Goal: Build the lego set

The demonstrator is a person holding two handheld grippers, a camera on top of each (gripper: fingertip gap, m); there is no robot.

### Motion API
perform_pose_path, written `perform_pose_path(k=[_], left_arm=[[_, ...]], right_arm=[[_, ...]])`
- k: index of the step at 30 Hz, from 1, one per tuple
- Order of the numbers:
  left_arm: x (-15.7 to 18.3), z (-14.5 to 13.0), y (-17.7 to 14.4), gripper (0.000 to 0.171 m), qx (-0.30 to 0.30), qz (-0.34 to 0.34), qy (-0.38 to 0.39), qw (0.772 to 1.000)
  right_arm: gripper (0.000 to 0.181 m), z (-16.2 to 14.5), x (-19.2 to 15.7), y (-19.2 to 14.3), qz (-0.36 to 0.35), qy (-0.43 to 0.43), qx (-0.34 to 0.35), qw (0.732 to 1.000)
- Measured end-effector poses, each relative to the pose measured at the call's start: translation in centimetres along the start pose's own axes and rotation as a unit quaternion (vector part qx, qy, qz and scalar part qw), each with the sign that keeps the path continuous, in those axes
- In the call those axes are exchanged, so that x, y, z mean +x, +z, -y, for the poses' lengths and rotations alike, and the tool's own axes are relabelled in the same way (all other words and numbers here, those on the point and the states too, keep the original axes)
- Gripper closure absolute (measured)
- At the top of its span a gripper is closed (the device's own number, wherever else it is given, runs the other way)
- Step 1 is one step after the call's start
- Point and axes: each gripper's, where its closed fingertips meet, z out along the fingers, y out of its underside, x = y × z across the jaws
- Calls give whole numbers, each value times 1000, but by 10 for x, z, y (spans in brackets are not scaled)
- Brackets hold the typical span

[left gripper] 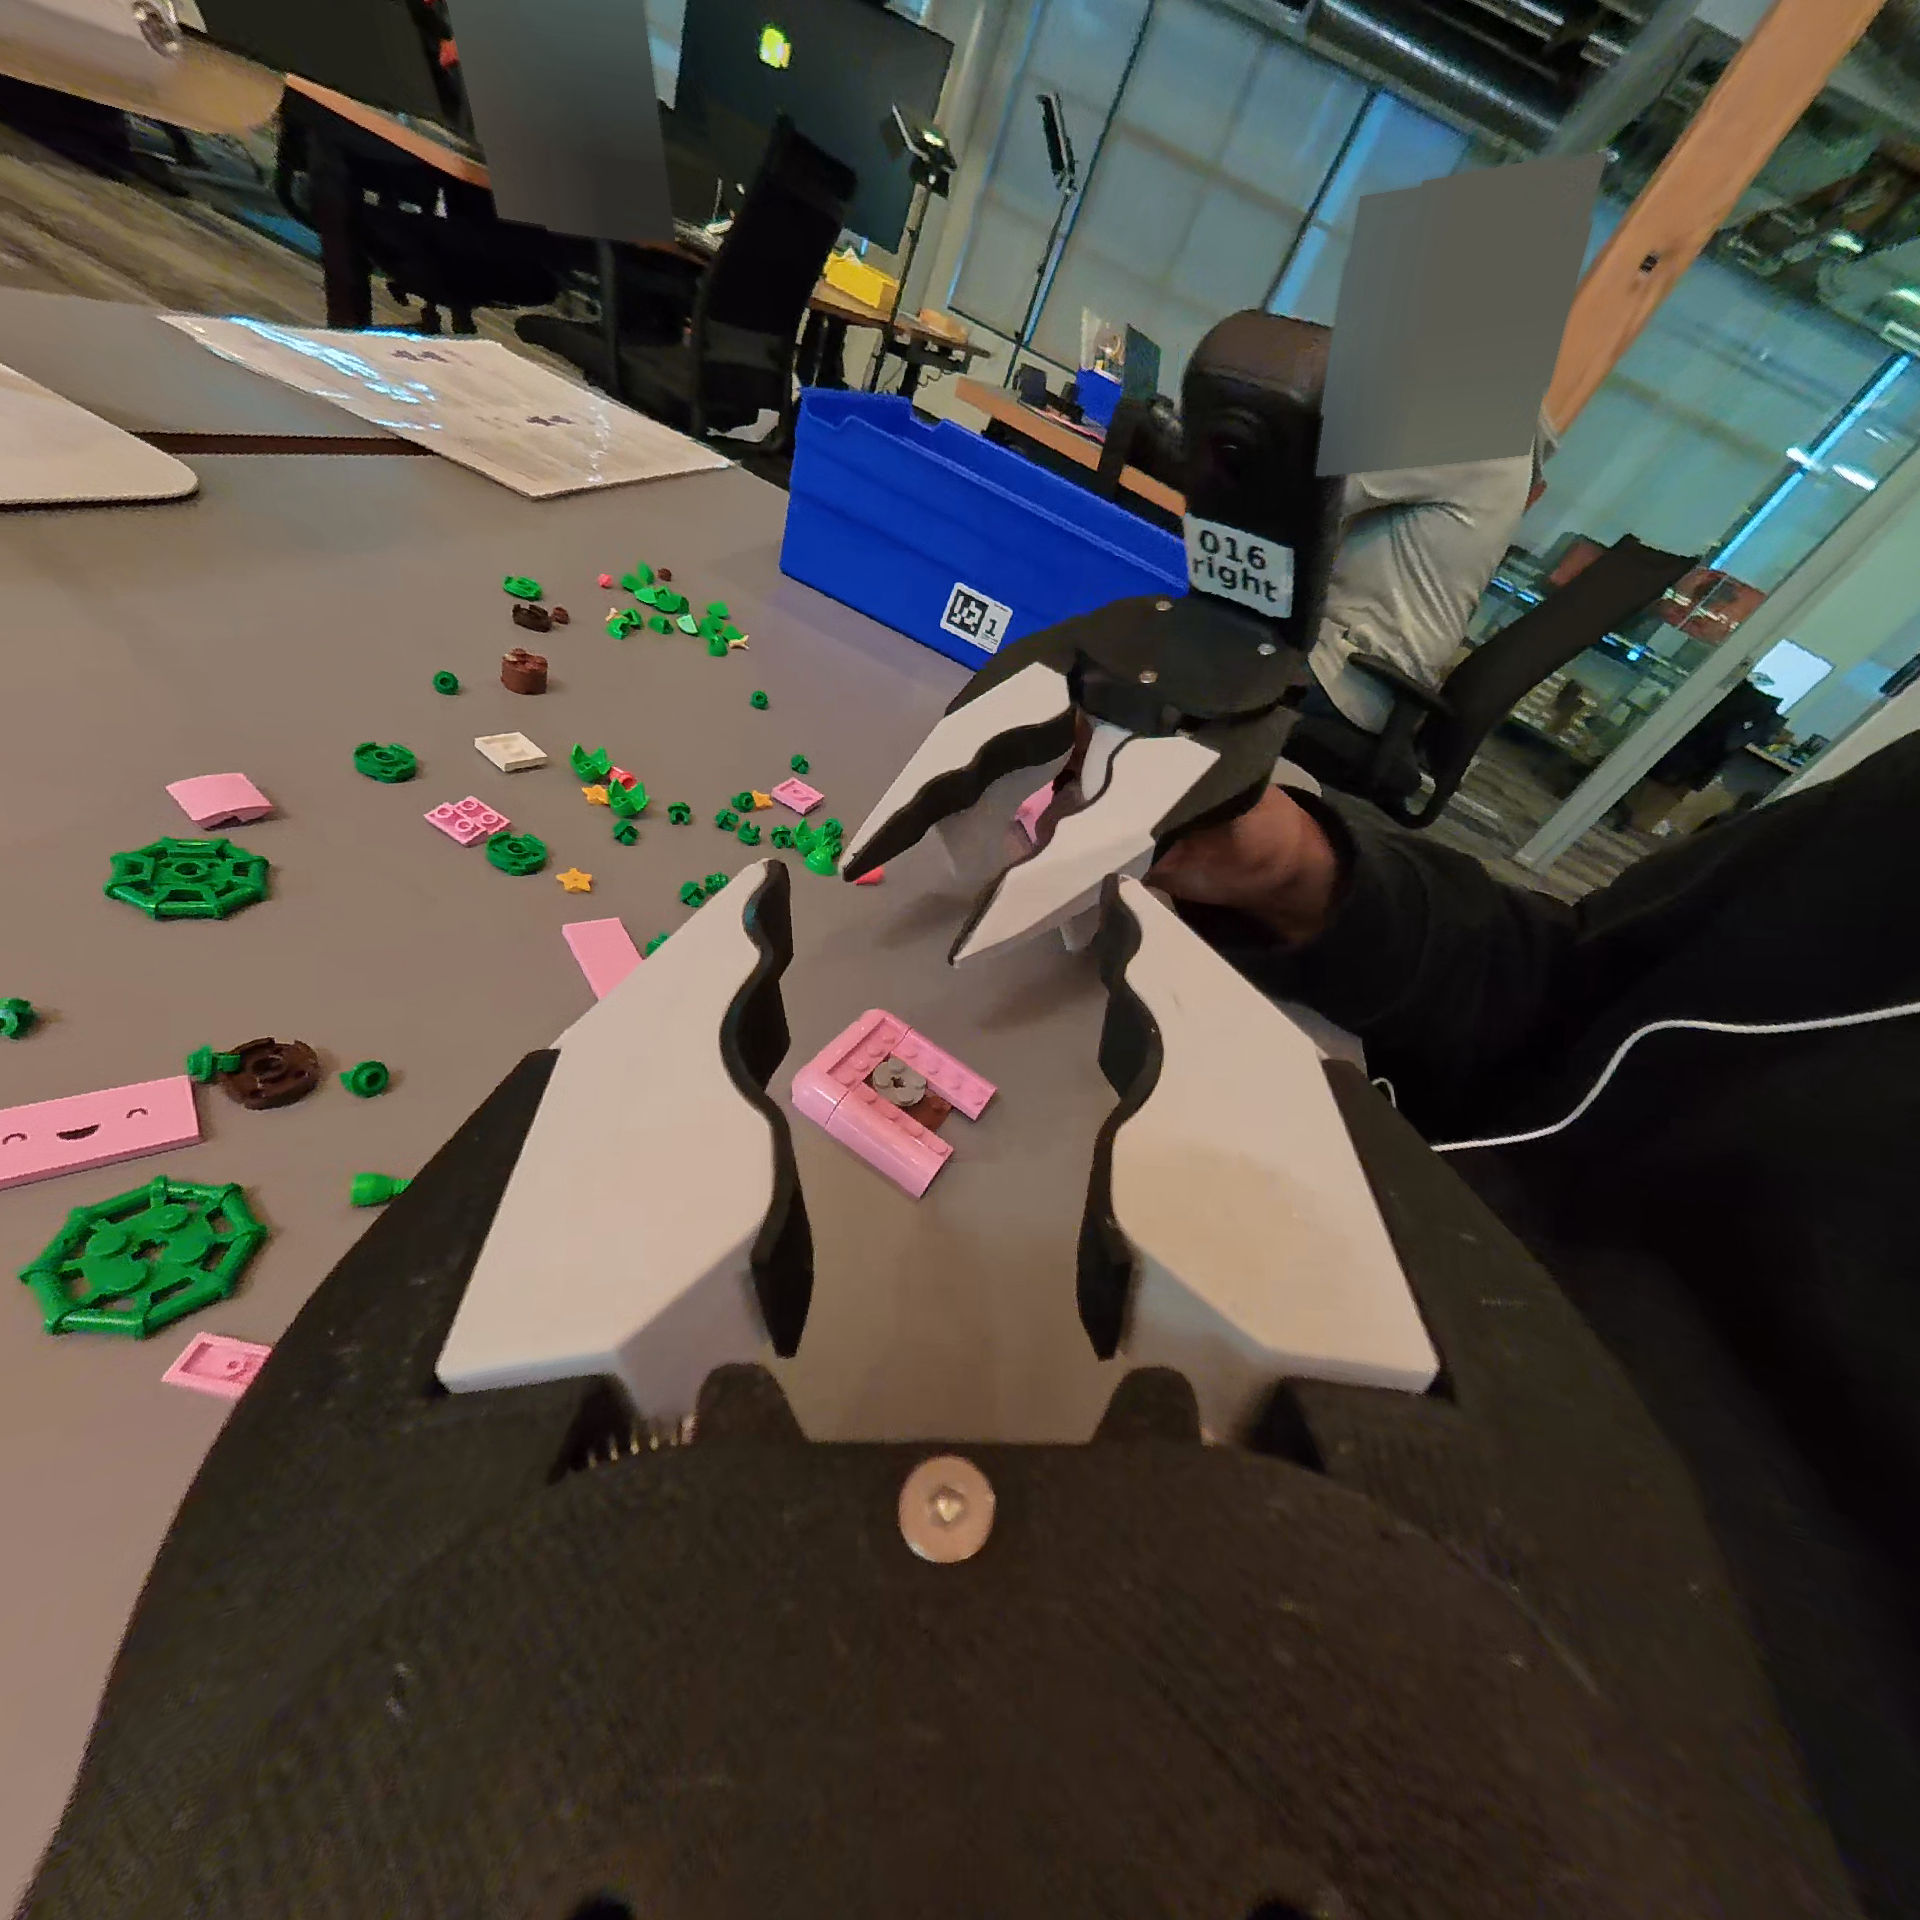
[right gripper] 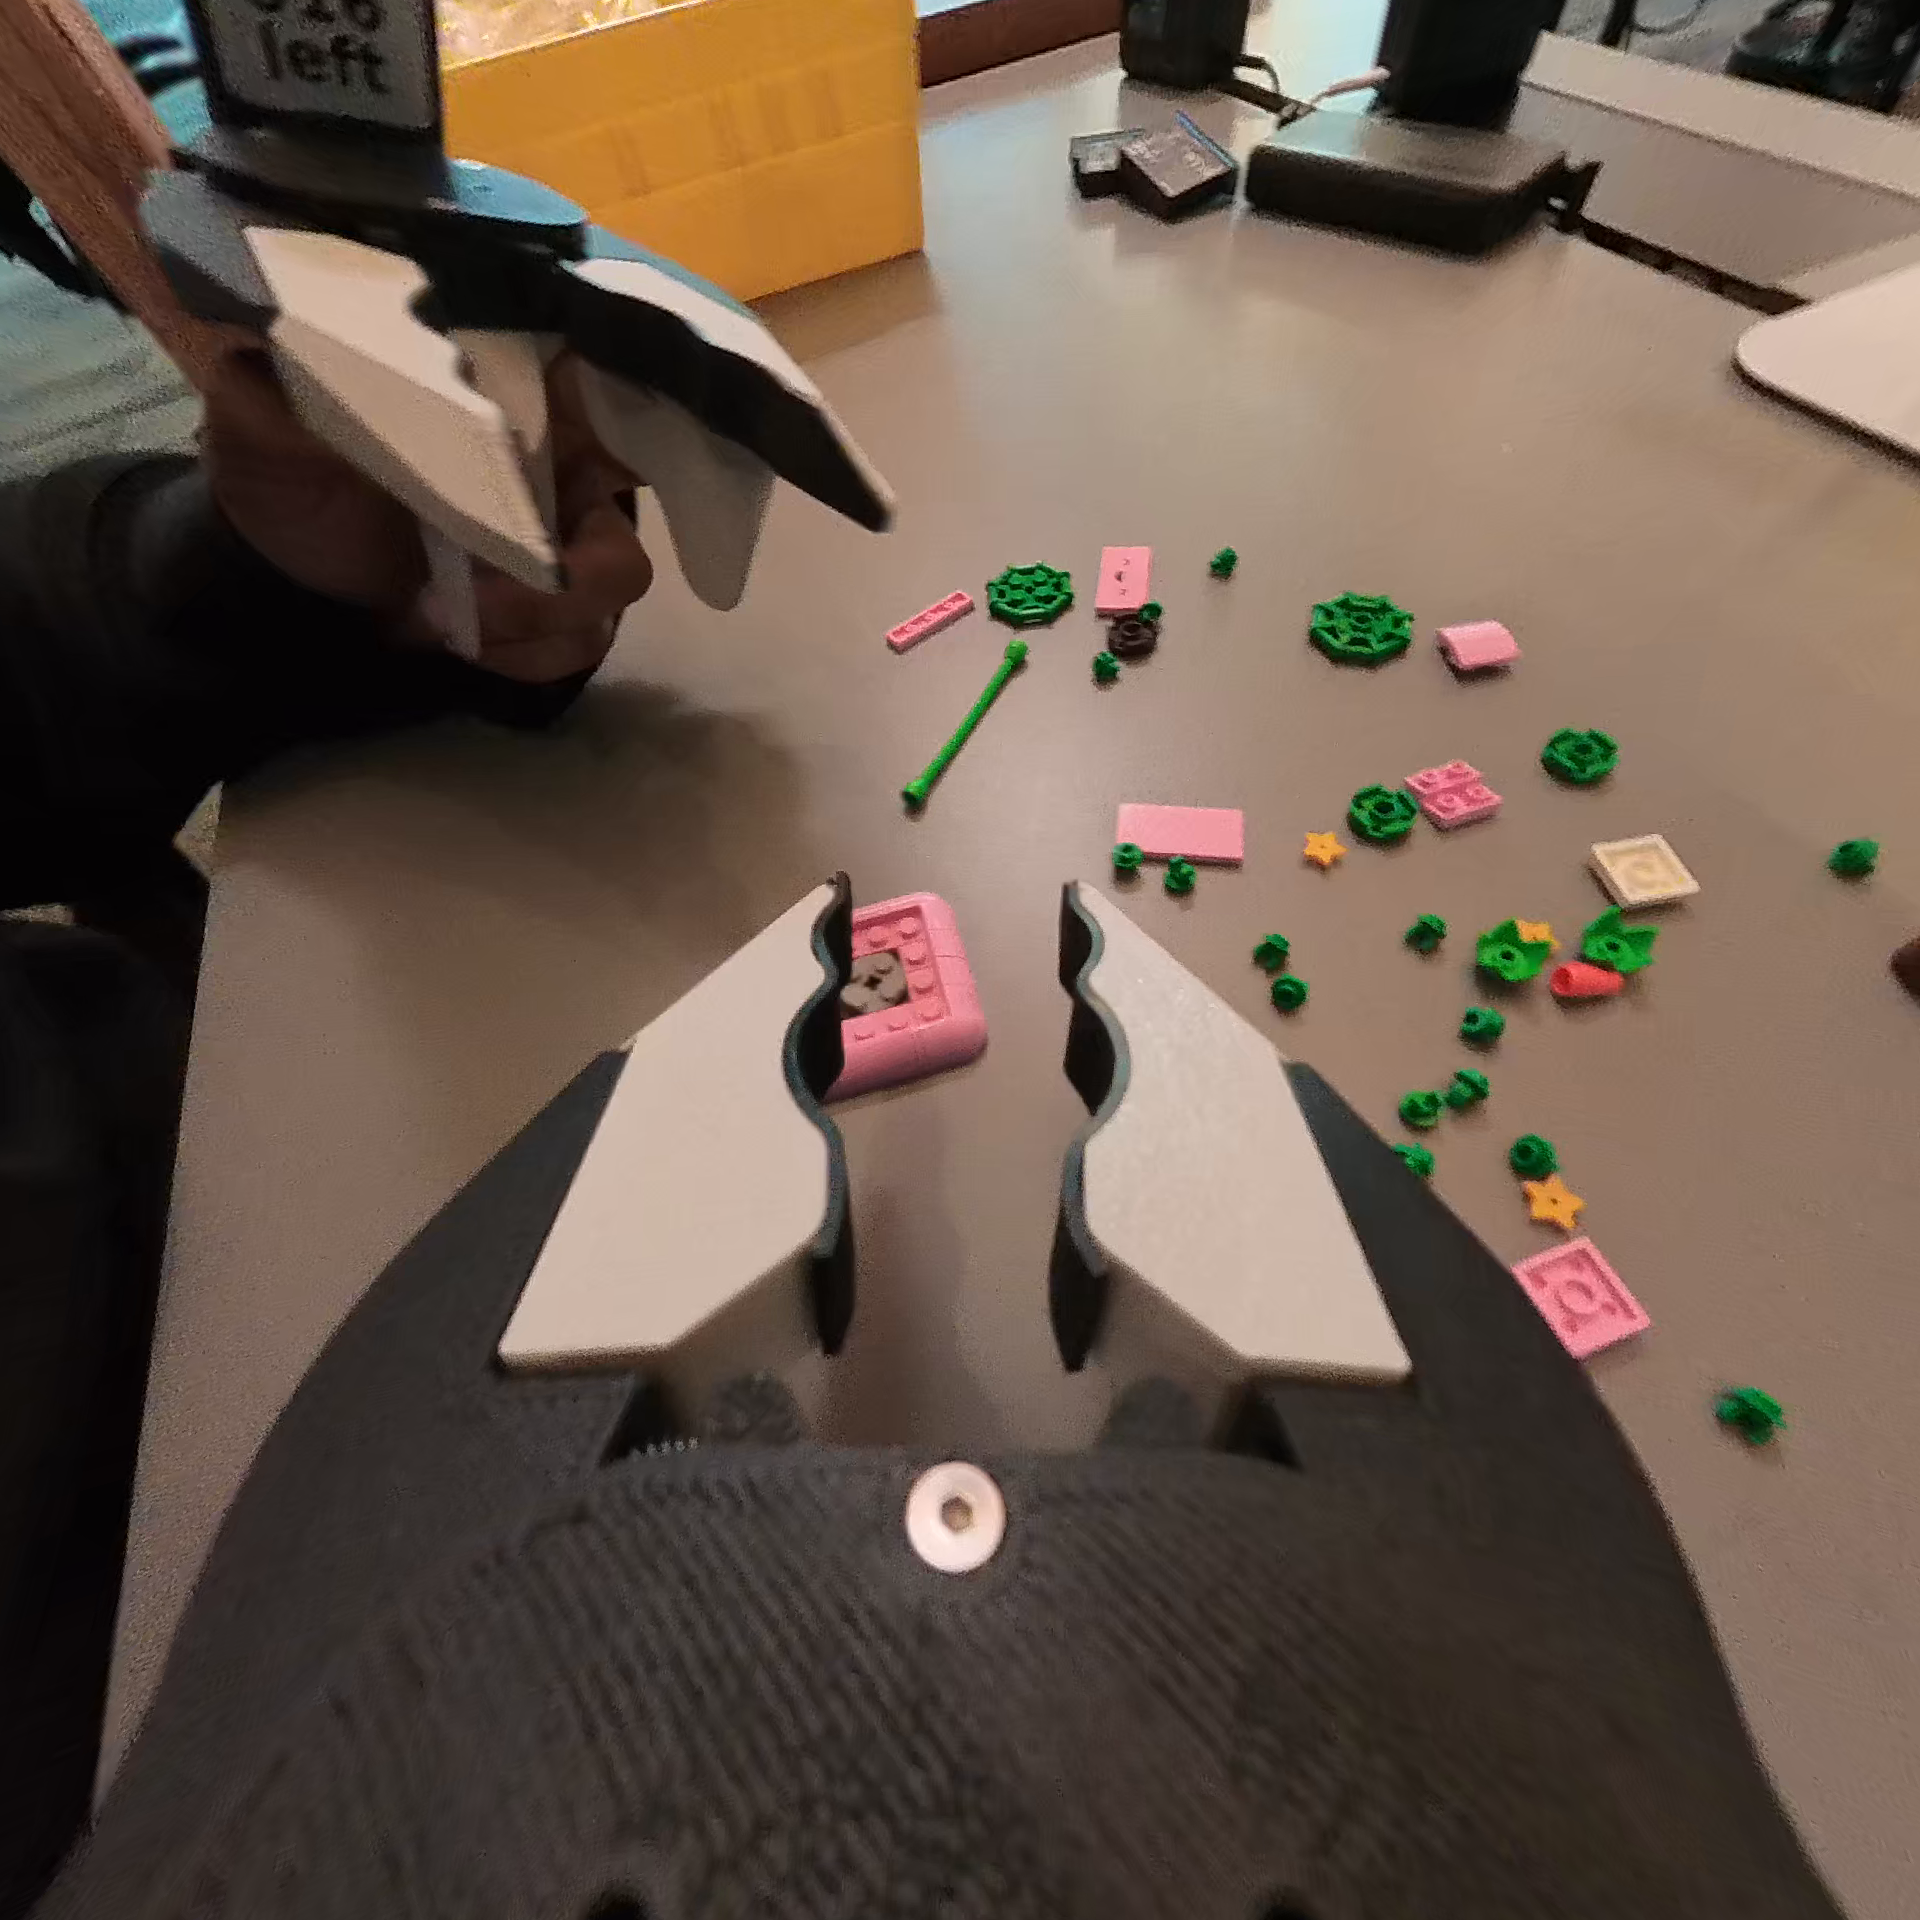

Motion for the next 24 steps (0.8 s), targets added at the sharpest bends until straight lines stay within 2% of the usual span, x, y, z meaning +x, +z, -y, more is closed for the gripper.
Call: perform_pose_path(k=[6, 21, 24], left_arm=[[3, -6, 4, 117, -17, 2, 17, 1000], [-2, -6, 5, 119, -20, 26, 42, 999], [-2, -6, 4, 119, -19, 24, 39, 999]], right_arm=[[144, 11, -19, 0, 24, -23, 28, 999], [146, 18, -10, -9, -34, -69, 37, 996], [152, 35, -33, -9, 38, -11, 86, 996]])
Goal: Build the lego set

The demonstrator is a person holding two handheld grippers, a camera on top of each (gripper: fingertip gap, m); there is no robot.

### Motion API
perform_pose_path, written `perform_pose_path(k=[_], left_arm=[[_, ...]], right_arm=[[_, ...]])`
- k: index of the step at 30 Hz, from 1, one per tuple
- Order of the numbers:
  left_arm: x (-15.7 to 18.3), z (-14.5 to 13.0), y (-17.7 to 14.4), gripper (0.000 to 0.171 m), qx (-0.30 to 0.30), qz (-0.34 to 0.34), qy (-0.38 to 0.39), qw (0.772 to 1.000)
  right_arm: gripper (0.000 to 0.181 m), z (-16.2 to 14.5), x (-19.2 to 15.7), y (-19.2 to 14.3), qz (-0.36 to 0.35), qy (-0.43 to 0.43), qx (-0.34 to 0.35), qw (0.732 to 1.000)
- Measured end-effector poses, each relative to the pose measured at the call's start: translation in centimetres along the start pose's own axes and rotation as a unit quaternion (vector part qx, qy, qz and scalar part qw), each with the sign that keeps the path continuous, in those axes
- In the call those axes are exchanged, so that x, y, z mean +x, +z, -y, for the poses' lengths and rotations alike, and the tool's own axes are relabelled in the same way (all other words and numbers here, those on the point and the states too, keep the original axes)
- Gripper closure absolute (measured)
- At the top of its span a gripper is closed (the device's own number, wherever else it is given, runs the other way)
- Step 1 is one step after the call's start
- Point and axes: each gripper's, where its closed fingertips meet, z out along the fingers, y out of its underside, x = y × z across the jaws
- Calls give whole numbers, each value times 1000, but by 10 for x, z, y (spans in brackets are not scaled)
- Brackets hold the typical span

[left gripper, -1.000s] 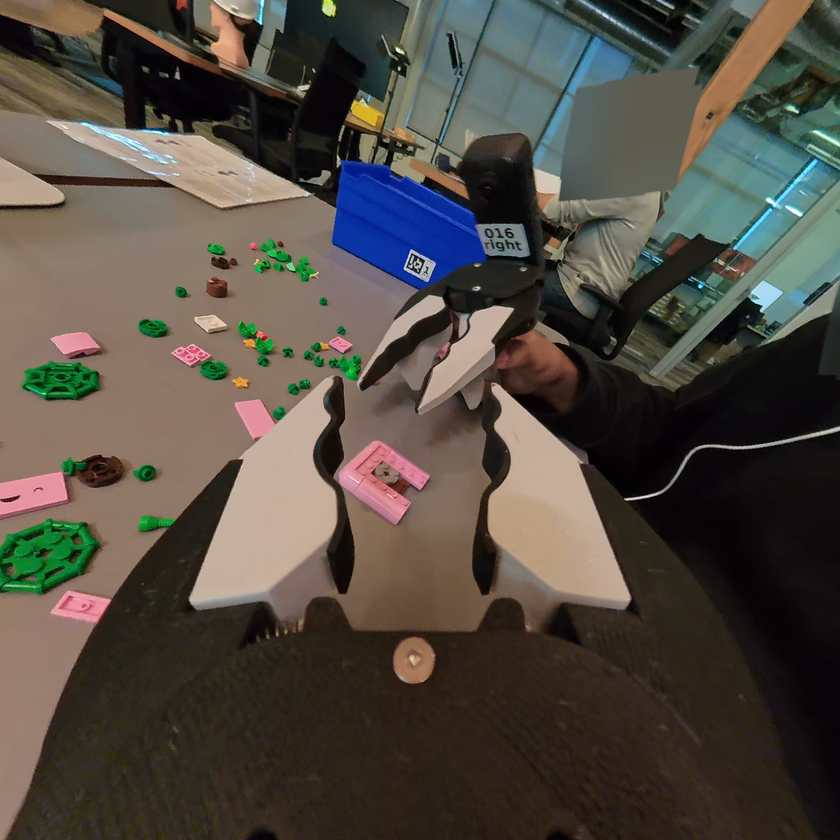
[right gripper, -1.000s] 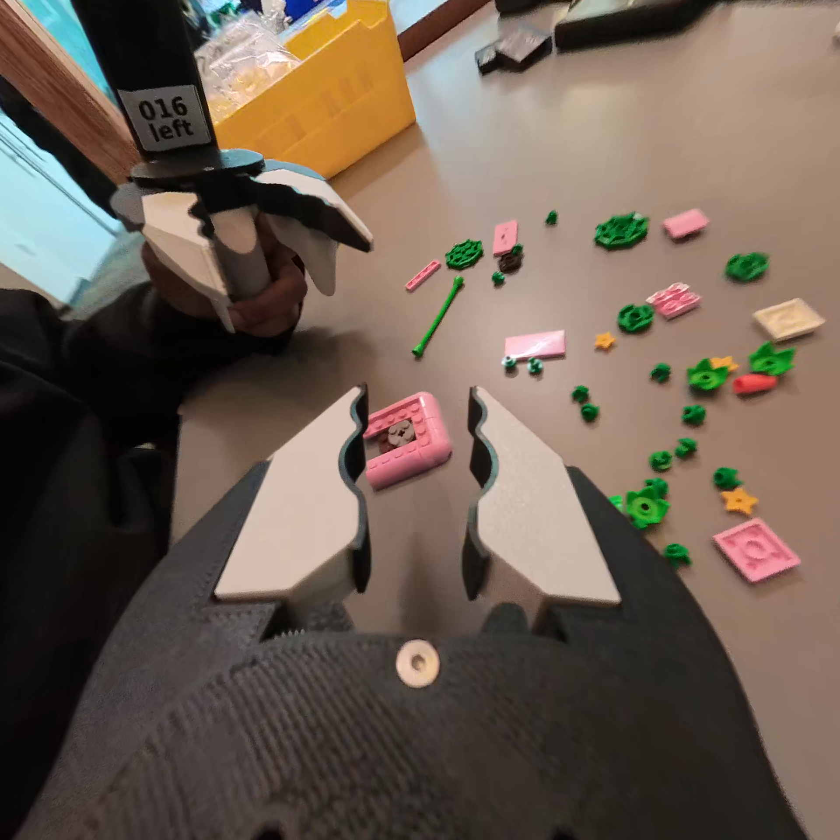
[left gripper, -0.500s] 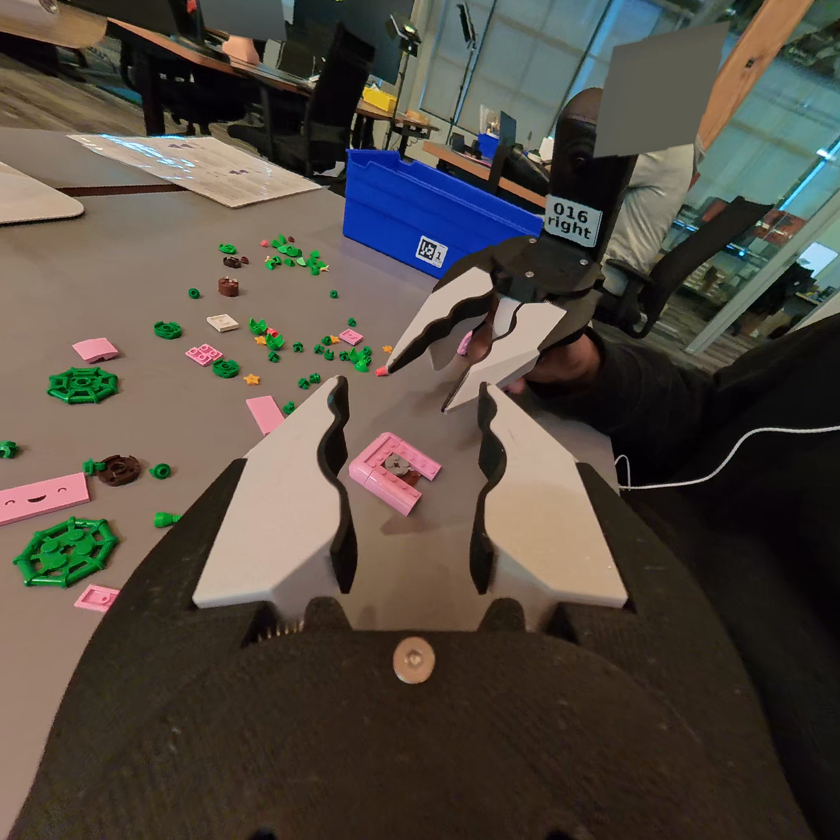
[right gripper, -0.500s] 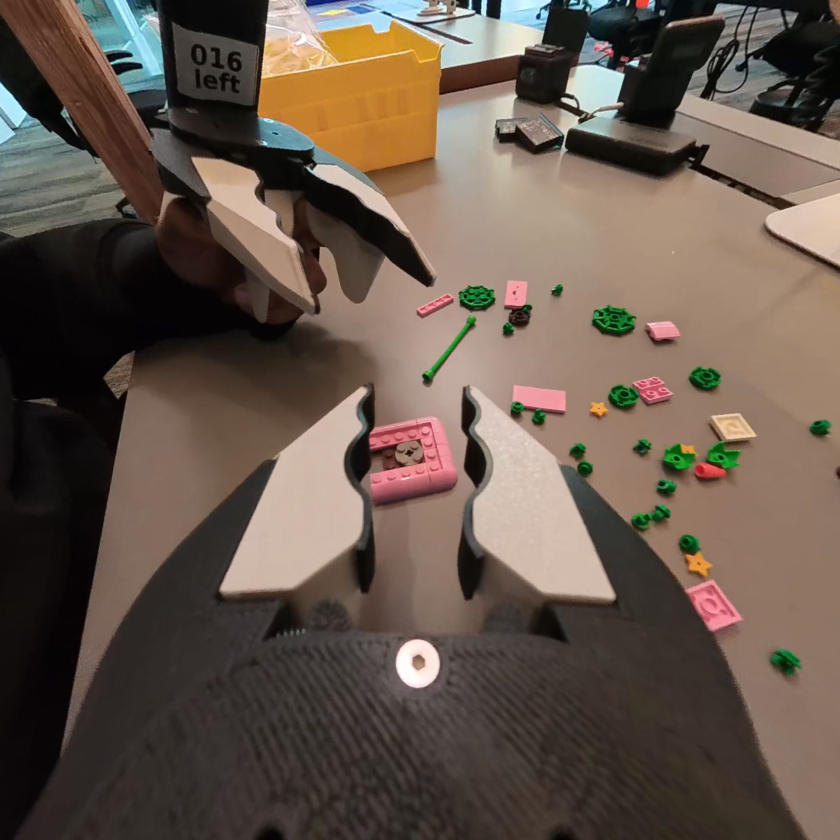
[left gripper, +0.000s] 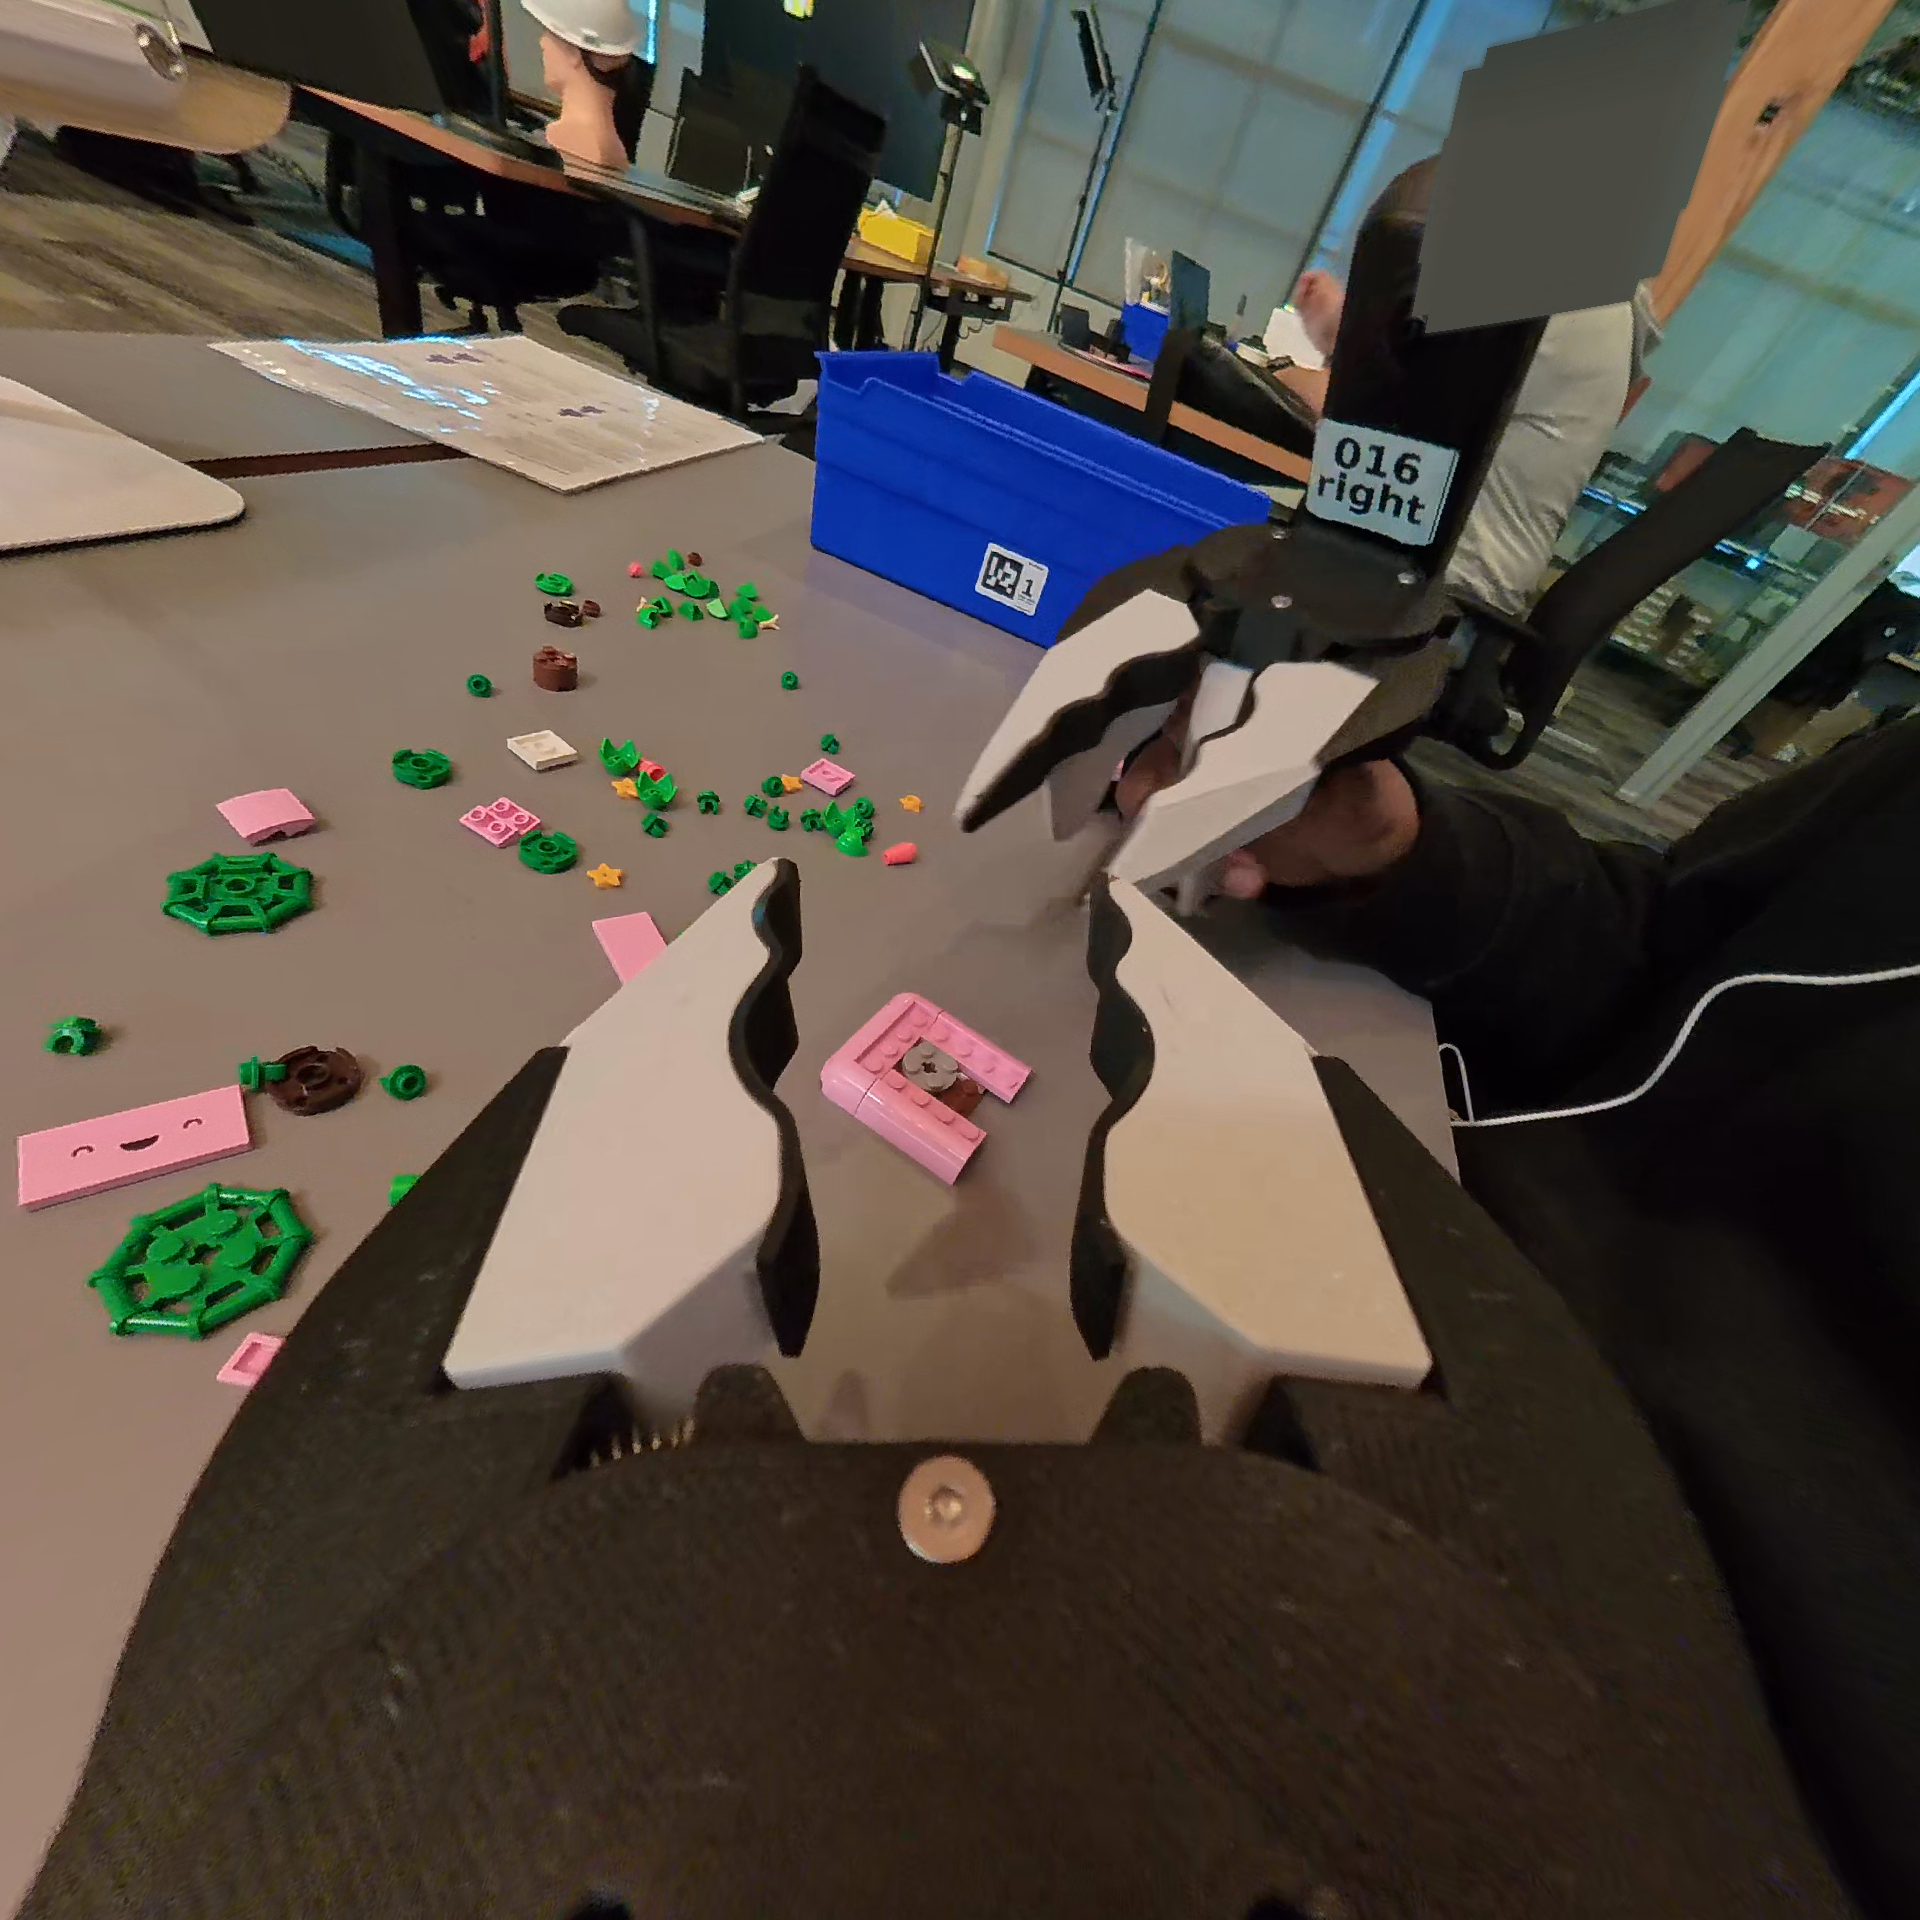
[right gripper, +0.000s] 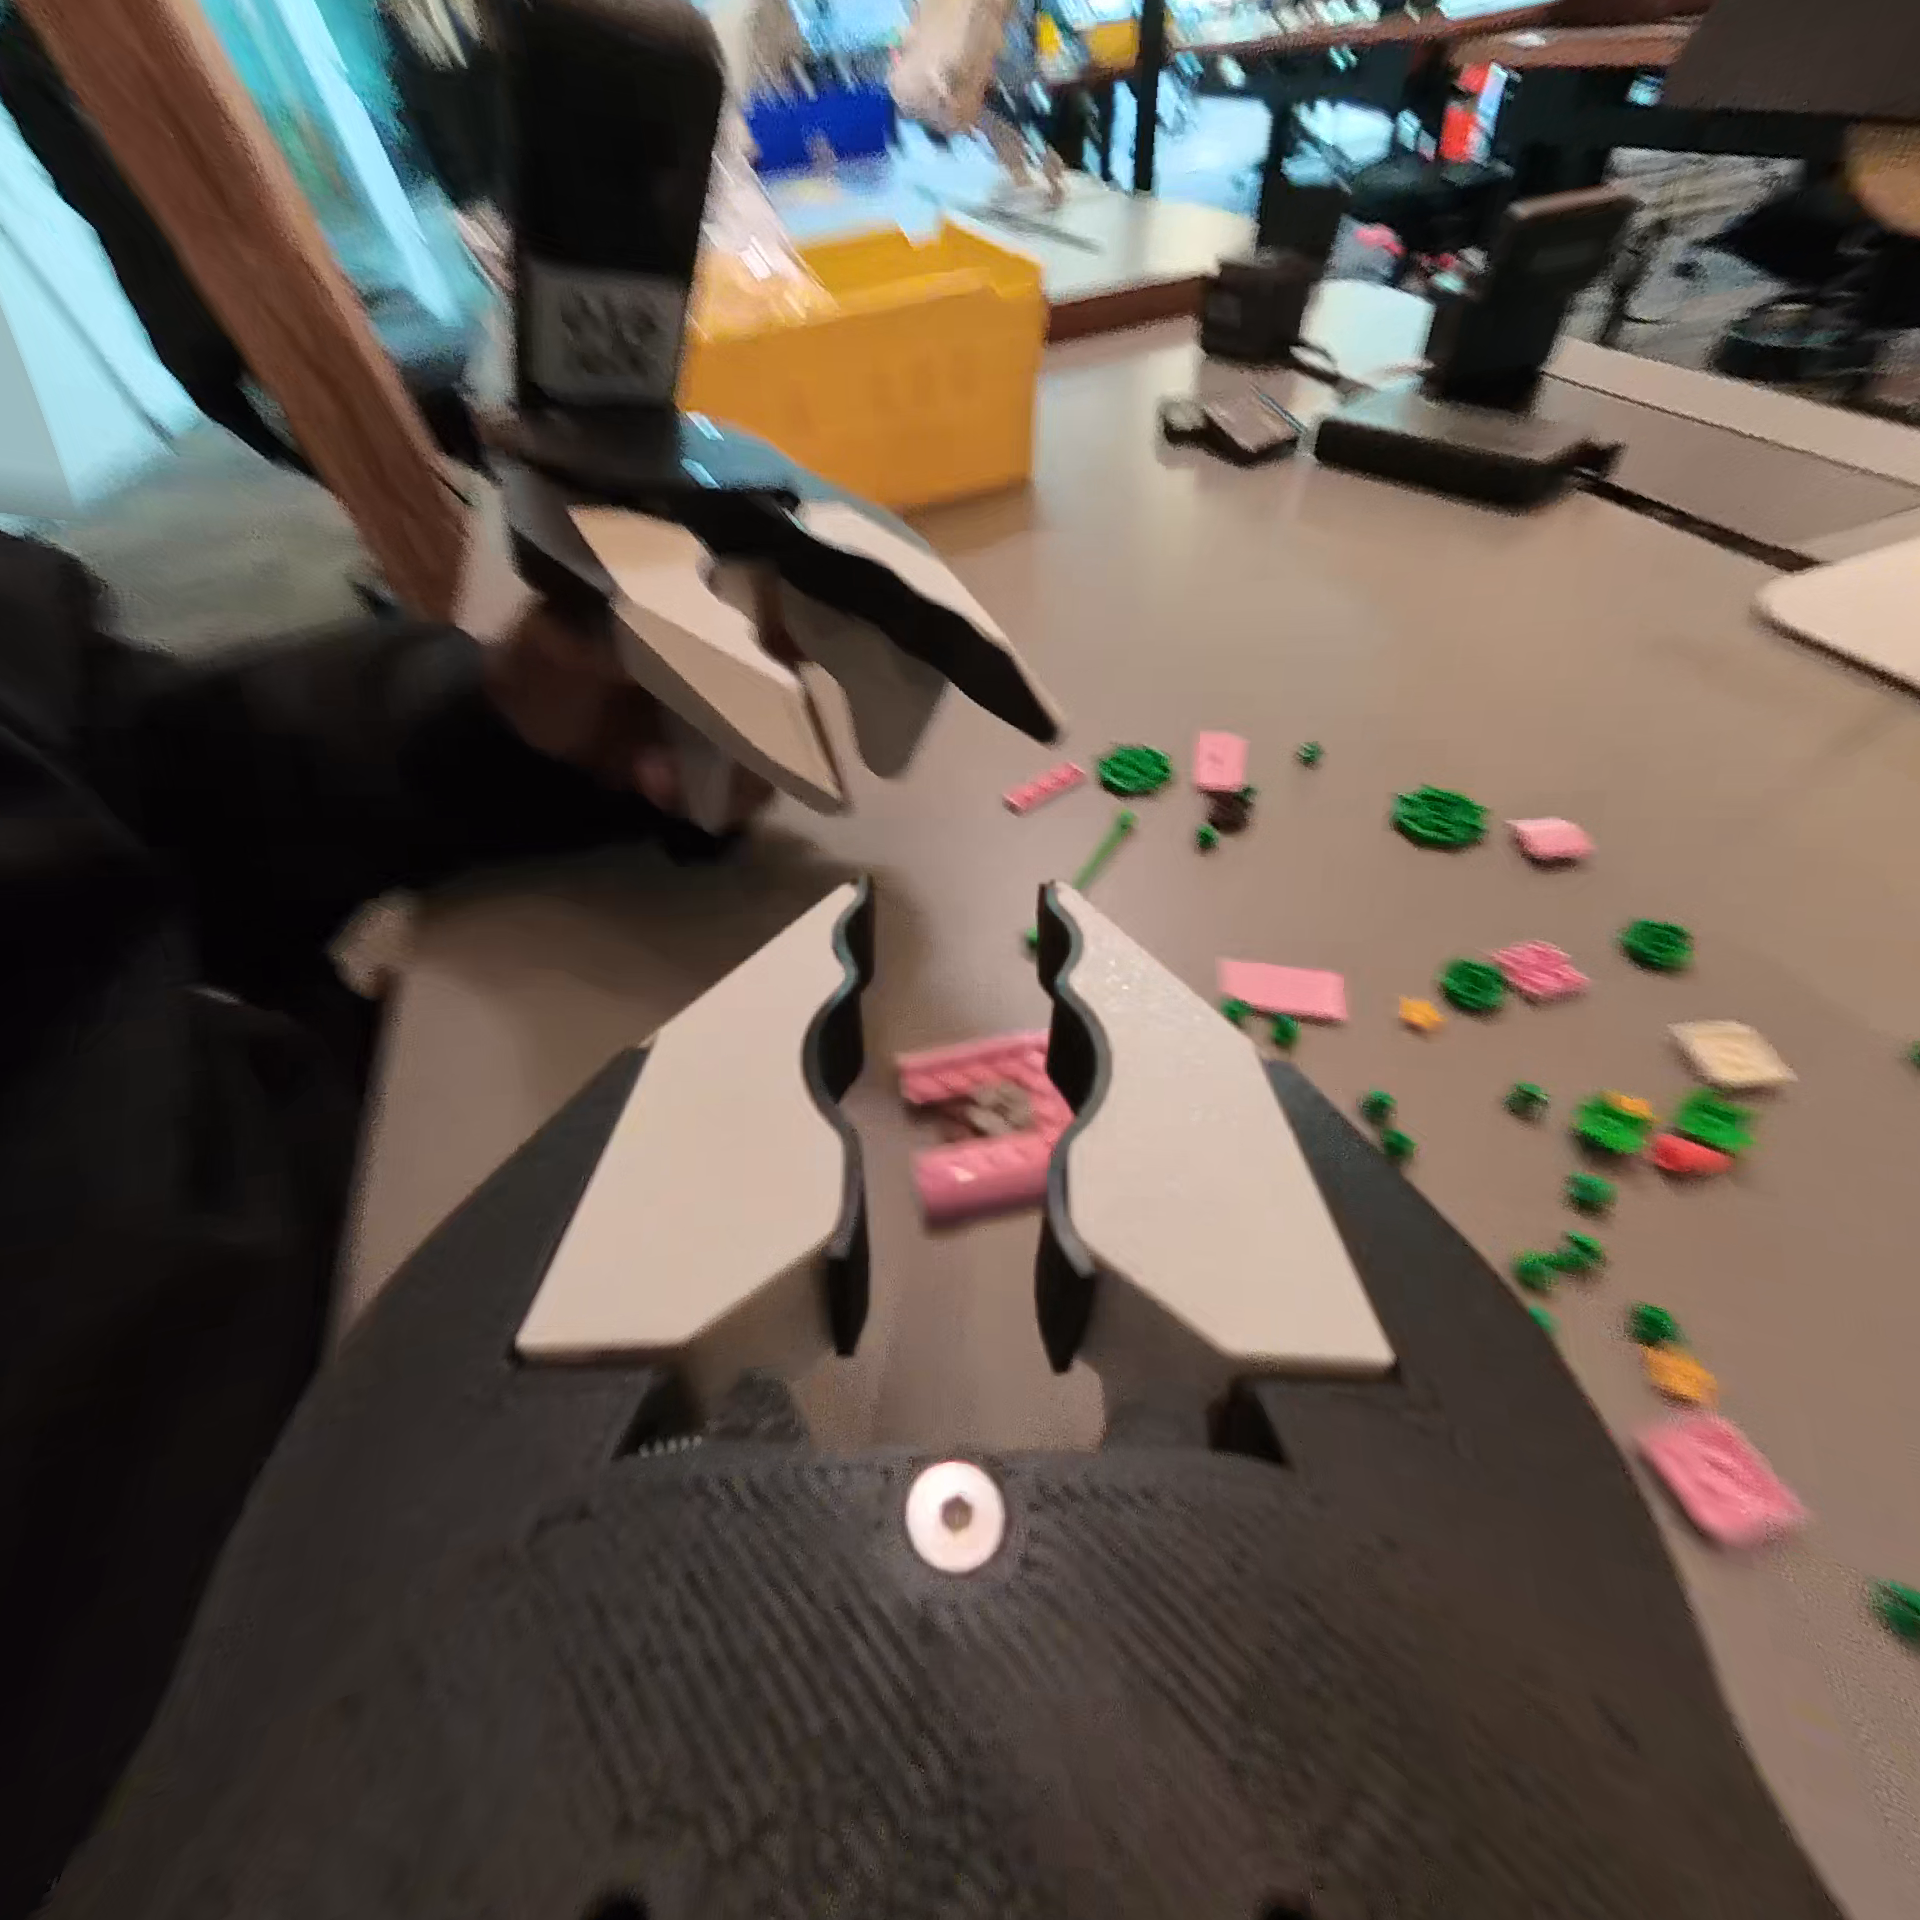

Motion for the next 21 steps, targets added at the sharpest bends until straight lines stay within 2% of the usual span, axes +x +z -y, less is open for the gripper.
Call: perform_pose_path(k=[2, 3, 8, 16, 21], left_arm=[[0, 1, 0, 119, 1, 0, 2, 1000], [0, 2, -1, 119, 5, 1, 4, 1000], [-1, 8, -6, 119, 24, 0, -2, 1000], [-6, 5, -3, 119, 10, 22, 27, 999], [-12, 4, -4, 121, 6, 42, 38, 998]], right_arm=[[150, 9, -20, 6, 43, 23, 27, 998], [150, 8, -25, 10, 44, 11, 21, 999], [152, -6, -25, 21, -20, -110, -31, 993], [158, -3, -25, 13, -45, -159, -22, 986], [159, -20, -30, 17, -61, -235, -70, 968]])
